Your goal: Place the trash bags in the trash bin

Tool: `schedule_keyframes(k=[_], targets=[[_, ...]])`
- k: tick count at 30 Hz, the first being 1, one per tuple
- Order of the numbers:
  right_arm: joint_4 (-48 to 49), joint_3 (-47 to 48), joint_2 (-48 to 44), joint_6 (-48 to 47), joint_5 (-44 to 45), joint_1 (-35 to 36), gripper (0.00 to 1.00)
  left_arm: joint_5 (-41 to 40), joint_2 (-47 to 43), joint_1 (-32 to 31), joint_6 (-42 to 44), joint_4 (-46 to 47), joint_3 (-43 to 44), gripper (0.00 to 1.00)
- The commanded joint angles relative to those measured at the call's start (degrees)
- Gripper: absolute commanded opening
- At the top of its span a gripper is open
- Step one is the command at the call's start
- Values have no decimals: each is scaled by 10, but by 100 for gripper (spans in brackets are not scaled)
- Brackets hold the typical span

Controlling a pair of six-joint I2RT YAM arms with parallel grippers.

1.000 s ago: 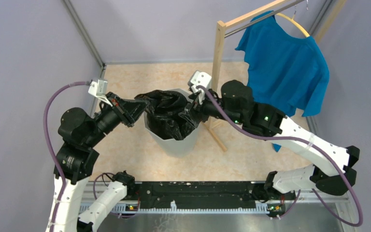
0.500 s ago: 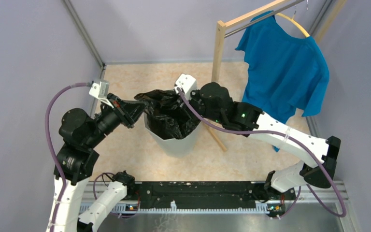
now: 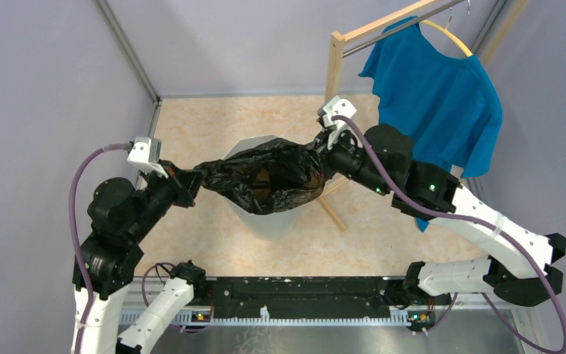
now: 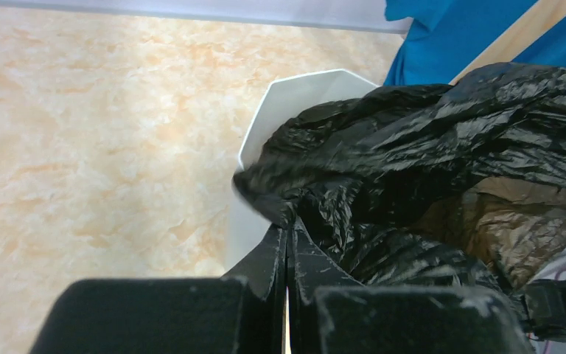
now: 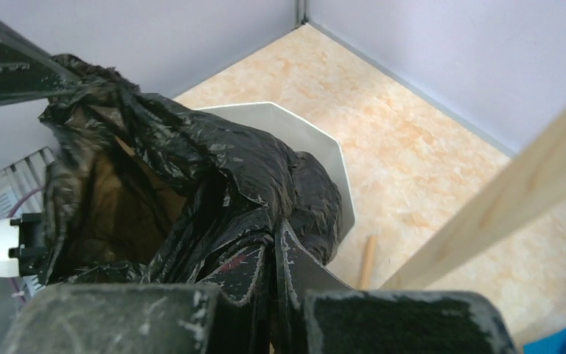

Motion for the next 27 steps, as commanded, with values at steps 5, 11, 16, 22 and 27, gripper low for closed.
schedule_keyframes(k=[5,11,16,22,27], targets=[[-71,-8,9,82,58,-11,0,-26,-47,0,-17,-78,16,0],[-82,8,25,81,94,-13,3,-17,-90,0,-55,-103,-11,0],[-67,-4,35,91,62,-47,4,-3,-115,-1,-99,-129,-62,0],[-81,-27,15,132,7,-54,51,-25,-147,-1,-123,-152,-75,2],[-114,-39,-27,195,-46,-54,72,-10,-130,-1,-123,-141,-55,6]])
